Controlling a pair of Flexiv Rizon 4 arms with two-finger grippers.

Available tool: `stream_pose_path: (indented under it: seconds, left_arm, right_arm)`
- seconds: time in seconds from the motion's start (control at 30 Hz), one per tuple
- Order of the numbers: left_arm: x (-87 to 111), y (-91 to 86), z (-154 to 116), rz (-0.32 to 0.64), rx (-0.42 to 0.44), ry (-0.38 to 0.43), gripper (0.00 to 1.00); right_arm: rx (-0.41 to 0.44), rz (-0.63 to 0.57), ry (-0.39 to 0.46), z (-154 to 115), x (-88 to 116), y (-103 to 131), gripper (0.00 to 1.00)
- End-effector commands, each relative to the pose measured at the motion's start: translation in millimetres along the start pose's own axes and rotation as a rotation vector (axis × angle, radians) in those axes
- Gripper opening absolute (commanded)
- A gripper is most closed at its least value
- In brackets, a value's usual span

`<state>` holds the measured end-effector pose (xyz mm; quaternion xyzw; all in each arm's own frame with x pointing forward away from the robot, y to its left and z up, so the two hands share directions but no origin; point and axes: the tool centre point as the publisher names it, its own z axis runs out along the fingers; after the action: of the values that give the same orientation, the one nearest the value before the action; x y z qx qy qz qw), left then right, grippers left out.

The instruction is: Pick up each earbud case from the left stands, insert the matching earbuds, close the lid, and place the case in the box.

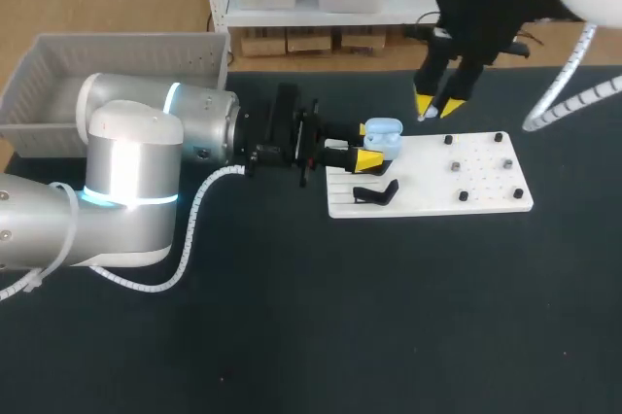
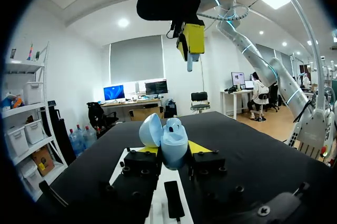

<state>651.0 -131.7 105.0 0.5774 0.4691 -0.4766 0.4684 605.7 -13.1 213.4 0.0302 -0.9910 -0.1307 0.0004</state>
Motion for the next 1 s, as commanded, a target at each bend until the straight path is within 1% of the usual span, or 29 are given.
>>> stream_pose_path:
  seconds: [0.03, 0.43, 0.6, 0.67, 0.8, 1.0]
  left_arm:
    - [0.8, -0.6, 0.2, 0.002, -0.003, -0.001, 0.0]
    - [0.8, -0.6, 0.2, 0.002, -0.003, -0.001, 0.0]
    - [0.8, -0.6, 0.2, 0.002, -0.003, -0.001, 0.0]
    - [0.8, -0.6, 0.2, 0.002, -0.003, -0.001, 0.0]
    - [0.8, -0.6, 0.2, 0.002, -0.003, -0.001, 0.0]
    - [0.8, -0.6, 0.2, 0.002, -0.003, -0.001, 0.0]
  right_arm:
    - [0.004, 0.001, 0.008, 1.0, -3.1, 2.0, 0.0]
    - [0.005, -0.007, 0.009, 0.9, -3.8, 4.2, 0.0]
    - [0.011, -0.069, 0.024, 6.3, -5.8, 16.1, 0.0]
    - [0.033, -0.11, 0.032, 10.2, -6.1, 21.8, 0.0]
    - [0.051, -0.185, 0.071, 18.6, -6.8, 31.1, 0.0]
    - [0.065, -0.251, 0.128, 28.3, -12.7, 35.4, 0.0]
